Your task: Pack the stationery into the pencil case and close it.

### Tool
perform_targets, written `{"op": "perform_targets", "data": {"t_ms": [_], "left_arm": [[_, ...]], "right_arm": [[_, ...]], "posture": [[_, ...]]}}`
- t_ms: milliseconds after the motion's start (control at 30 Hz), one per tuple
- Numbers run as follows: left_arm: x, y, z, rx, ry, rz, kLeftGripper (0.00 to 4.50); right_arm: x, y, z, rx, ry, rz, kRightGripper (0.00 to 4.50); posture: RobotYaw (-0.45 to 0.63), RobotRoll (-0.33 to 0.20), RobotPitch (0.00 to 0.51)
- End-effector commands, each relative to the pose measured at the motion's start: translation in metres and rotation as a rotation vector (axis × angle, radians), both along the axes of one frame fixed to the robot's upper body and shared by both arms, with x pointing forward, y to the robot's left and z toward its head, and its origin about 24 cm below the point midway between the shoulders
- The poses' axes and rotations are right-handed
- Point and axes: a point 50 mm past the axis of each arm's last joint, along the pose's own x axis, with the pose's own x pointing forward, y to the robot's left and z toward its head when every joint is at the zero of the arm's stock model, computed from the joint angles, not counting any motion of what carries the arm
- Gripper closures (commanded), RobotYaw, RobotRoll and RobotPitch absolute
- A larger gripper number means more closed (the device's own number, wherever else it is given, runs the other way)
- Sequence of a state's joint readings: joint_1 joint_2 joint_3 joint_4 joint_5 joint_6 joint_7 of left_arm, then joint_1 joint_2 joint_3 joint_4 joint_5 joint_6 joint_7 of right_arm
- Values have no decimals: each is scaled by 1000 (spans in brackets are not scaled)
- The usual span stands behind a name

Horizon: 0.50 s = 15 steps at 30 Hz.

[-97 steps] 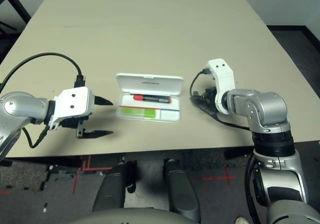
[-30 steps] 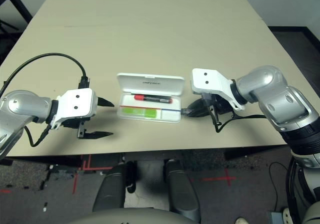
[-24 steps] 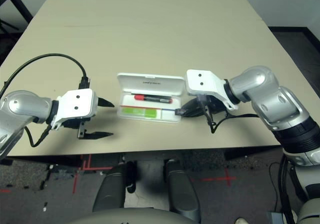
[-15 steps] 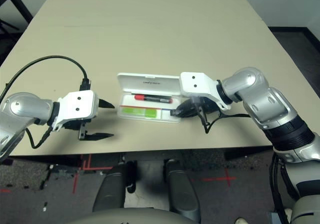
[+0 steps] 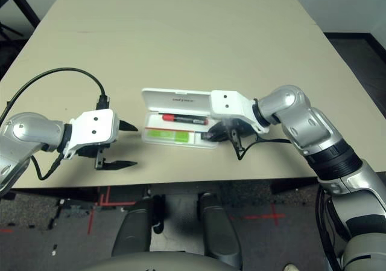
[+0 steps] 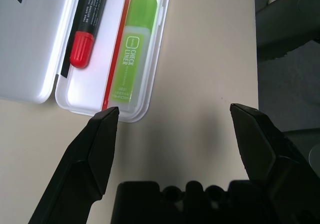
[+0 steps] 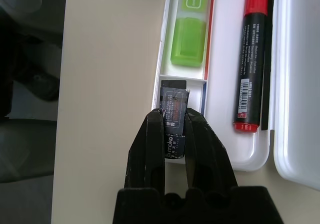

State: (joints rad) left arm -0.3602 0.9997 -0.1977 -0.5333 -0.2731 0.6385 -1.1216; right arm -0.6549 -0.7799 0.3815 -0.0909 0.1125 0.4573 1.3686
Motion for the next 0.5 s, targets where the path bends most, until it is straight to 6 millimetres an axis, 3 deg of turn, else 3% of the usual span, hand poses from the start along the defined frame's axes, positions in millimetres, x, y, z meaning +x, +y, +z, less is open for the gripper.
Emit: {"op": "perform_targets", "data": {"t_ms": [33,200,233,500], "left_arm": [[-2,-1,-3,6,7,-4,0],[-2,-2,-3,6,6,-2,0],[-2,-2,-3,6,6,-2,0],[-1,-2,-2,6,7,1,0]], "right_arm": [[-1,3,-5,-10,5,9,4212],[-1,6,-7,-7,0,12,4212],[0,6,-7,-7,-1,12,3478],[-3,8,-2,61,27,14,518]], "posture": [[29,0,177],[33,0,174],[33,0,174],[33,0,174]]}}
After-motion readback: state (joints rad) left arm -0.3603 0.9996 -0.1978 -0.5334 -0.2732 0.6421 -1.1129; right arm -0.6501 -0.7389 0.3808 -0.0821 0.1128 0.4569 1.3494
